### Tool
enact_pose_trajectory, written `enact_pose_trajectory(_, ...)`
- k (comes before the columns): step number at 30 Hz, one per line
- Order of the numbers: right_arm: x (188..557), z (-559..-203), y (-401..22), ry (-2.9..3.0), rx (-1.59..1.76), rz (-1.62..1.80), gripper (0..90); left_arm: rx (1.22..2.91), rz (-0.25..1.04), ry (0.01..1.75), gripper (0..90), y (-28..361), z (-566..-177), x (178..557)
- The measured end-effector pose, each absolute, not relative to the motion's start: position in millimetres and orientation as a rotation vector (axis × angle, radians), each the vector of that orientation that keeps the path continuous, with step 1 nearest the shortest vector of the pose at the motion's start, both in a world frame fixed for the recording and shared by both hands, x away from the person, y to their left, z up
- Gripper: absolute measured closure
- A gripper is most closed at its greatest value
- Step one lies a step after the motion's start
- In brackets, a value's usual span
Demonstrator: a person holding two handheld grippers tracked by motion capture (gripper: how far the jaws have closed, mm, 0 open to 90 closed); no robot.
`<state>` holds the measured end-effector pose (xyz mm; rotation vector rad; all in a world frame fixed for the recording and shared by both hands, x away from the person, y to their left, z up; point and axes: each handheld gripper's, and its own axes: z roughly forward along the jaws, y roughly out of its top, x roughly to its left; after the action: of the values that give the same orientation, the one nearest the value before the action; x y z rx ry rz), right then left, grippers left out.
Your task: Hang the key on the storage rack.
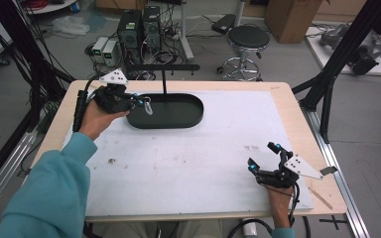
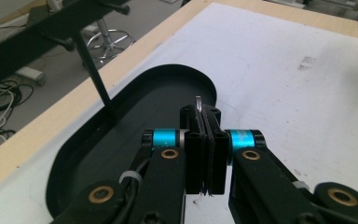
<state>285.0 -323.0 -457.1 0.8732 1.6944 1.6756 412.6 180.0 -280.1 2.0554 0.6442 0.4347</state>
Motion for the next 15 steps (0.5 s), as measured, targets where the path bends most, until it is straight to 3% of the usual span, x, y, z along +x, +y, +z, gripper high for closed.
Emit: enact_pose_trajectory(15,284.8,-457.1,-322.9,1.692,0.872,1.679,2.6,2.112,0.481,0.626,88.3,166.5,-243.5,447.7)
